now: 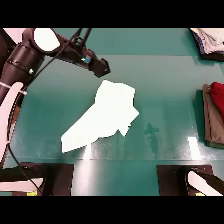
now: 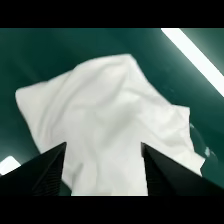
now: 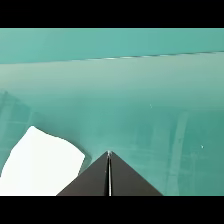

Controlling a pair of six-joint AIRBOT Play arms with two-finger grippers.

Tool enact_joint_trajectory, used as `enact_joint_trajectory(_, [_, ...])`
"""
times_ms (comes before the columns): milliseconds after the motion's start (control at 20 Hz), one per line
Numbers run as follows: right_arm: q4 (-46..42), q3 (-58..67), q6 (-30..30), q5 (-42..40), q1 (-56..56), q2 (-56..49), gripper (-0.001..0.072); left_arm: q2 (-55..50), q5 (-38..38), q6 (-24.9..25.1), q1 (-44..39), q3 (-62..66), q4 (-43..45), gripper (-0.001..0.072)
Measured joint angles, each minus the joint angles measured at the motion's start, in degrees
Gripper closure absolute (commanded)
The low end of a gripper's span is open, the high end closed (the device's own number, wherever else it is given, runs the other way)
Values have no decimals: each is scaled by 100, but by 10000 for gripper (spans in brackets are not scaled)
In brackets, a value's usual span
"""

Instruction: Fold the shirts.

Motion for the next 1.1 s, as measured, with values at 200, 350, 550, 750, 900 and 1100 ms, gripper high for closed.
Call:
enact_joint_trajectory(200, [-13,7,0,42,0,-7,697,63,-1147,-262,848,-341,-24,172])
enact_joint_trajectory(350, [-17,7,0,59,0,-9,697,479,-1419,-282,1220,-1429,-46,172])
enact_joint_trajectory(550, [-17,7,0,66,0,-9,697,1014,-1257,-11,1394,-3388,-57,171])
enact_joint_trajectory(750, [-15,7,0,70,0,-9,697,1178,-717,184,1445,-4830,-70,172])
enact_joint_trajectory(900, [-15,7,0,85,0,-9,697,1222,-330,240,1460,-5259,-258,173])
enact_joint_trajectory(1100, [-15,7,0,125,0,-9,697,1239,-33,267,1460,-5458,-638,682])
